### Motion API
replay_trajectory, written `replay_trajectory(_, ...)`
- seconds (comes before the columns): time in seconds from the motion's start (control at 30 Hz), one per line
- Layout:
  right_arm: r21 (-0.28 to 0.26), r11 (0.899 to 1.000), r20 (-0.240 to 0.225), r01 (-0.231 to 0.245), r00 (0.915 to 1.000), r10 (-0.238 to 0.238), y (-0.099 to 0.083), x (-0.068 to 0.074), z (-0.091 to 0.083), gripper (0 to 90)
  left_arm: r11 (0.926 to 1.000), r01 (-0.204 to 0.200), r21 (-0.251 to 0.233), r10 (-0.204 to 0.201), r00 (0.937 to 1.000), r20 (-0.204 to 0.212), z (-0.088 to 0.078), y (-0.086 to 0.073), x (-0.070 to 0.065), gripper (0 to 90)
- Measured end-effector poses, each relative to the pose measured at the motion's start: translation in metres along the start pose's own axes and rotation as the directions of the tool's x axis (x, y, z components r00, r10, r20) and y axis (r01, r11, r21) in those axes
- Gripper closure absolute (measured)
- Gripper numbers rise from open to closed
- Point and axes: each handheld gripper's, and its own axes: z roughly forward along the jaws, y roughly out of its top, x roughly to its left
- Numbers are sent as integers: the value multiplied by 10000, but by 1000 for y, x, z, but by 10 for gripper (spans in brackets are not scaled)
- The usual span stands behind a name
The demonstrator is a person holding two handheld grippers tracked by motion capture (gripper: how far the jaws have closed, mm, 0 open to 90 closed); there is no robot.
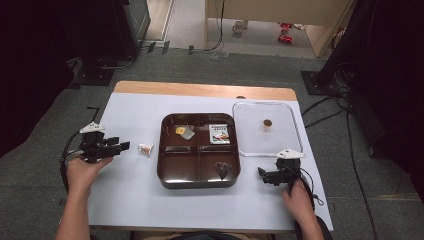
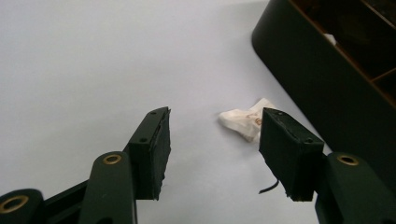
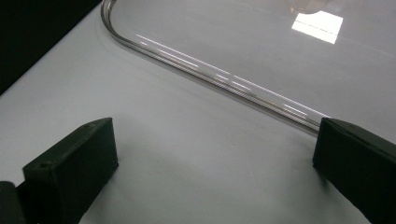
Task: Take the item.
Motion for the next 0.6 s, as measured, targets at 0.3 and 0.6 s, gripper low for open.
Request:
replay_trajectory(0.3, 0, 10000, -1, 1, 10000, -1, 0, 0, 0, 0, 9991, 387, 166, -381, 9986, -357, -2, -7, 15, 422)
replay_trajectory(0.6, -1, 10000, 1, 3, 10000, -3, 0, 0, 0, 0, 9954, 790, 548, -753, 9949, -671, -1, -14, 30, 433)
